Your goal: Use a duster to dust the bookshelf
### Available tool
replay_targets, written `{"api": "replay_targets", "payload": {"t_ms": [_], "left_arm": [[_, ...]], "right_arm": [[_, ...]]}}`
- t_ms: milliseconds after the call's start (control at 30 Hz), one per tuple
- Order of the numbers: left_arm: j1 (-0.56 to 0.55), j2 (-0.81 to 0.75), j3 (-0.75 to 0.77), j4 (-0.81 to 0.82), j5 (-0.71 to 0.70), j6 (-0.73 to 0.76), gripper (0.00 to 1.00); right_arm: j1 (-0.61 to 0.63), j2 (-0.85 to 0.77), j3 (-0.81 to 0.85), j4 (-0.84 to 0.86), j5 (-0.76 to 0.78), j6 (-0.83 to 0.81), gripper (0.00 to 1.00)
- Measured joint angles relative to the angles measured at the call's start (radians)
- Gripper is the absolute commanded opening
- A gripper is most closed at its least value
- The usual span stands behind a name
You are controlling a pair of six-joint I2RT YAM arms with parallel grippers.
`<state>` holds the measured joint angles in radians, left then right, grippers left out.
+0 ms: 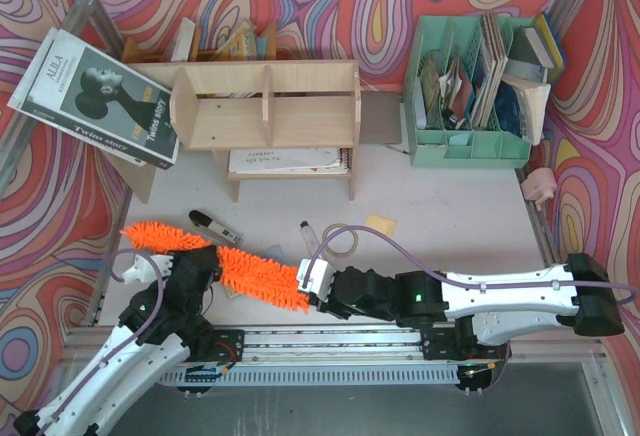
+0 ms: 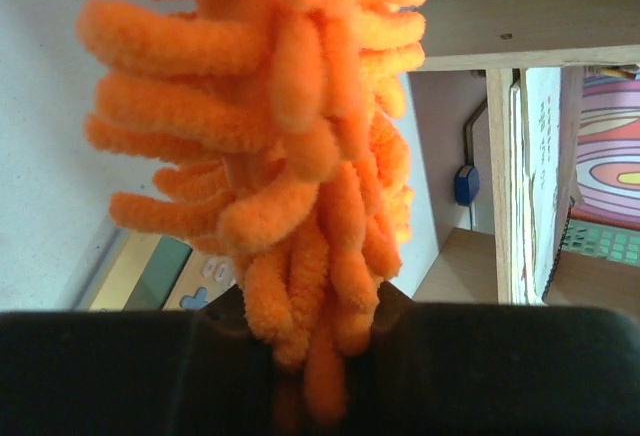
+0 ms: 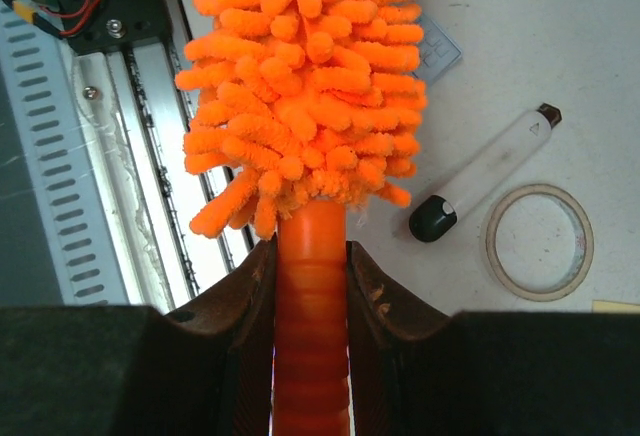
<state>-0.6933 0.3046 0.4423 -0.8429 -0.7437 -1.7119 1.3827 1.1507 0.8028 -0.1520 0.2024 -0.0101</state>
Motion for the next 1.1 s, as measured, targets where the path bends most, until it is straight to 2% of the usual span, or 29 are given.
{"api": "replay_targets", "payload": {"t_ms": [100,300,700,933,967,1000,1033,1100], "left_arm": [[0.000,-0.016,-0.023,-0.001,-0.009,-0.039,0.00],[-0.002,-0.014,-0.039,-0.028,-0.071,-0.078,0.00],[-0.002,0.061,-0.048,-0.042,-0.201,-0.108,0.00],[0.006,0.126,-0.075,0.041,-0.223,-0.120,0.00],[0.013,0.145,-0.082,0.059,-0.222,-0.123,0.00],[0.024,0.162,-0.090,0.076,-0.221,-0.125,0.00],[0.037,0.176,-0.097,0.092,-0.217,-0.125,0.00],[0.076,0.199,-0.114,0.143,-0.193,-0.124,0.00]], "right_arm": [[0.001,0.008,-0.008,0.010,0.017,-0.003,0.32],[0.004,-0.001,-0.023,0.051,0.094,-0.023,0.49],[0.003,-0.142,-0.059,0.130,0.270,-0.045,0.61],[0.003,-0.179,-0.091,0.156,0.469,-0.009,0.69],[0.003,-0.181,-0.092,0.156,0.494,0.002,0.78],[0.003,-0.181,-0.092,0.158,0.519,0.013,0.93],[0.003,-0.181,-0.092,0.159,0.535,0.024,0.98],[0.003,-0.181,-0.092,0.161,0.560,0.049,0.99]]}}
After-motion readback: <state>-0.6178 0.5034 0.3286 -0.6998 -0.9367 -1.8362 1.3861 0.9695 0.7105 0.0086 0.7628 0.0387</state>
